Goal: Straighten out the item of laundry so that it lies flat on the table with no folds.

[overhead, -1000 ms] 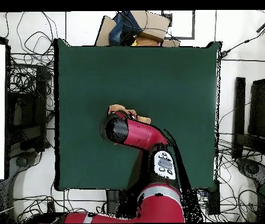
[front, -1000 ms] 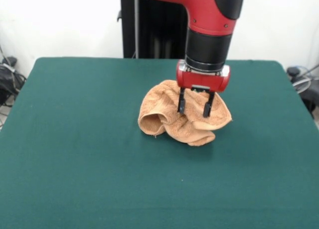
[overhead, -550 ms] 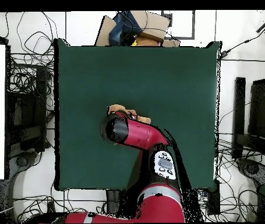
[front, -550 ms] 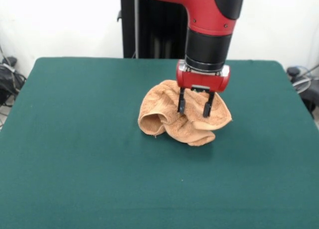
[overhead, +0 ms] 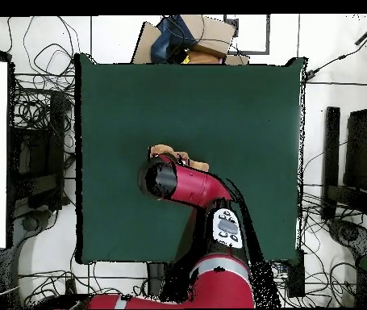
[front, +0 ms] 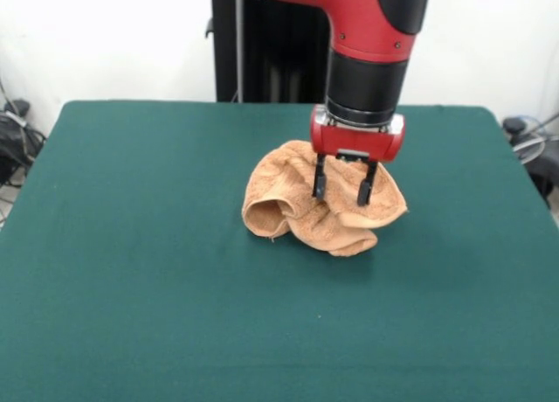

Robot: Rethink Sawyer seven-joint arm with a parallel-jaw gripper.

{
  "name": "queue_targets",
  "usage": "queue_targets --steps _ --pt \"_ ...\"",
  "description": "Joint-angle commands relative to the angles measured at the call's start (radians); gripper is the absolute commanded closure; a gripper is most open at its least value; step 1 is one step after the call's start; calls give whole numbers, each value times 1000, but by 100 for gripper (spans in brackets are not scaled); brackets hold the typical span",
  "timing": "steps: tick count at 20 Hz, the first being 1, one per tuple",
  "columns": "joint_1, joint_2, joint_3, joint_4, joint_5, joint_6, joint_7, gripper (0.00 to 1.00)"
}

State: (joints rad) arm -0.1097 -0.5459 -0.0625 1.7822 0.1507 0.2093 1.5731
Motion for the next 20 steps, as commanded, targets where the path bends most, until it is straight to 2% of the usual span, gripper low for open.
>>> queue_targets --steps 1,5,6,15,20 --pt "20 15 43 17 -12 9 166 0" --pt "23 18 37 13 -9 17 167 0" --pt "24 19 34 11 -9 19 167 100" --pt "-48 8 72 28 -41 15 114 100" --pt "-52 -2 65 33 -44 24 113 100"
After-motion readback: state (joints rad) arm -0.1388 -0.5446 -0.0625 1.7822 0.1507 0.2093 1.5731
